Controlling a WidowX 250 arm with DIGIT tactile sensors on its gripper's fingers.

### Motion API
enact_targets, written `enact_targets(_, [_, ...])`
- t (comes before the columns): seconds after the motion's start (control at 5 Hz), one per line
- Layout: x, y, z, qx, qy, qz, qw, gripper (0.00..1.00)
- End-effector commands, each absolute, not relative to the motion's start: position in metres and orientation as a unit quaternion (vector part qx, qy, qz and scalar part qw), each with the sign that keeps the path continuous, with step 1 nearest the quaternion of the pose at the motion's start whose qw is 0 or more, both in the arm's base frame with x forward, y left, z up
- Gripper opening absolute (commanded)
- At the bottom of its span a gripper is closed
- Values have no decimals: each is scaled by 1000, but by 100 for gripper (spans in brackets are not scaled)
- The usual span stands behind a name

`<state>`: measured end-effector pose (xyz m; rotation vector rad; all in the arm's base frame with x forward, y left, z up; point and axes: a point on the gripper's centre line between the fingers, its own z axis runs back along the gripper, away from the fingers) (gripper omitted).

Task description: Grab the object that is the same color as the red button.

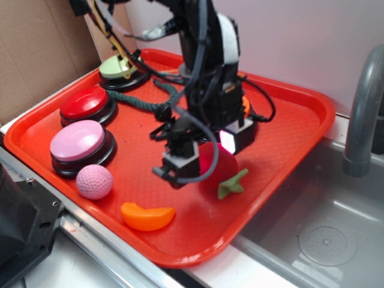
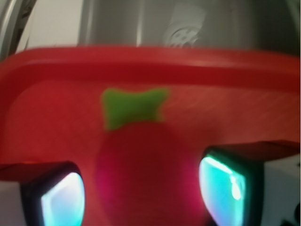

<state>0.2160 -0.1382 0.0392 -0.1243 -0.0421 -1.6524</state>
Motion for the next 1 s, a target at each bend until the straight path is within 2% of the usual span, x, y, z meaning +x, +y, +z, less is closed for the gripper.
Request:
enact_targets(0.0, [205,-144,36,-36,-11,-744,667,29])
enact_targets(0.2, [206,-144,36,-35,-4,-746,665,0])
enact_targets(0.4, [209,-145,42,-27,-1,-738,674,0])
enact_targets(0.6, [213,-139,66,-30,4,-691,722,0])
enact_targets(0.8, [217,-134,92,-36,24,-607,794,0])
